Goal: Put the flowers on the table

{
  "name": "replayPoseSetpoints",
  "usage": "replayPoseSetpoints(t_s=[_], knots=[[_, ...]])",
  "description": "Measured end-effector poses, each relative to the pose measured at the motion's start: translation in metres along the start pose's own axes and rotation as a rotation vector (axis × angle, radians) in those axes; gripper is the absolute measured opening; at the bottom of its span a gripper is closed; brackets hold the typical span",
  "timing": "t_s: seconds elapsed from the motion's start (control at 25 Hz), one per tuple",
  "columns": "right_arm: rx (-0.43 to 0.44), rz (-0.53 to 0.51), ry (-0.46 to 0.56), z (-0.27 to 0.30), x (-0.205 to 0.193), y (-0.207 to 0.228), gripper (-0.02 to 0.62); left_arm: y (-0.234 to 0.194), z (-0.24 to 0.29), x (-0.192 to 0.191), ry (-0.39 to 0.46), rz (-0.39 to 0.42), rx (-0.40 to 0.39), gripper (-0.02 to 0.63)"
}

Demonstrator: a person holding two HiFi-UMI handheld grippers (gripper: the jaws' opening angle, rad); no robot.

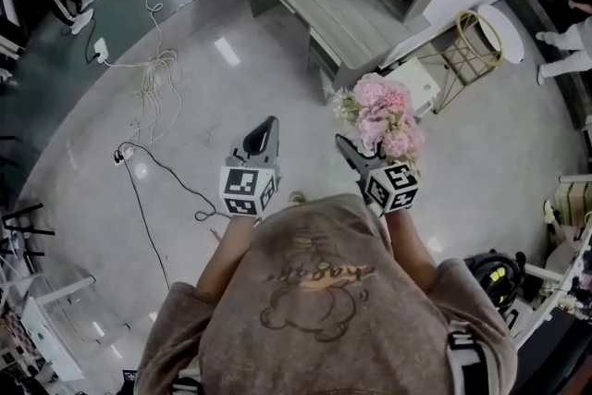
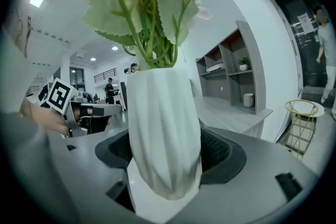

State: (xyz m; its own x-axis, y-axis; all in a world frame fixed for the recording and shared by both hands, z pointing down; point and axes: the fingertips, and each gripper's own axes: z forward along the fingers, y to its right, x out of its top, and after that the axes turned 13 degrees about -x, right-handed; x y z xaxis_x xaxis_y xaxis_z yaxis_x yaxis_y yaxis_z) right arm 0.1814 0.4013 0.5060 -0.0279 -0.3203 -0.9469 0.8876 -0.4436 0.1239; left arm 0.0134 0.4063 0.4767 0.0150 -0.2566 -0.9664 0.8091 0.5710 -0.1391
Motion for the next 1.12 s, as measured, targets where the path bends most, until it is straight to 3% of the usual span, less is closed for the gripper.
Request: replayPoseSetpoints(t_s=[0.44,0.72,1.12], knots=[[-0.006,-0.002,0.002,0.06,0.015,-0.01,0.353,-0.053,0.018,0.002,0.003,-0.03,-0.007,0.018],[0.001,0.001,-0.007,0.123,0.027,0.005,0.353,-0.106,0.055,0.013,0.005,-0.029,0.007,0.017],[0.058,-0.001,-0.032,0.248,0.082,0.029,0.353,-0.199,0.135,0.057,-0.004,-0.048,0.033,0.017]])
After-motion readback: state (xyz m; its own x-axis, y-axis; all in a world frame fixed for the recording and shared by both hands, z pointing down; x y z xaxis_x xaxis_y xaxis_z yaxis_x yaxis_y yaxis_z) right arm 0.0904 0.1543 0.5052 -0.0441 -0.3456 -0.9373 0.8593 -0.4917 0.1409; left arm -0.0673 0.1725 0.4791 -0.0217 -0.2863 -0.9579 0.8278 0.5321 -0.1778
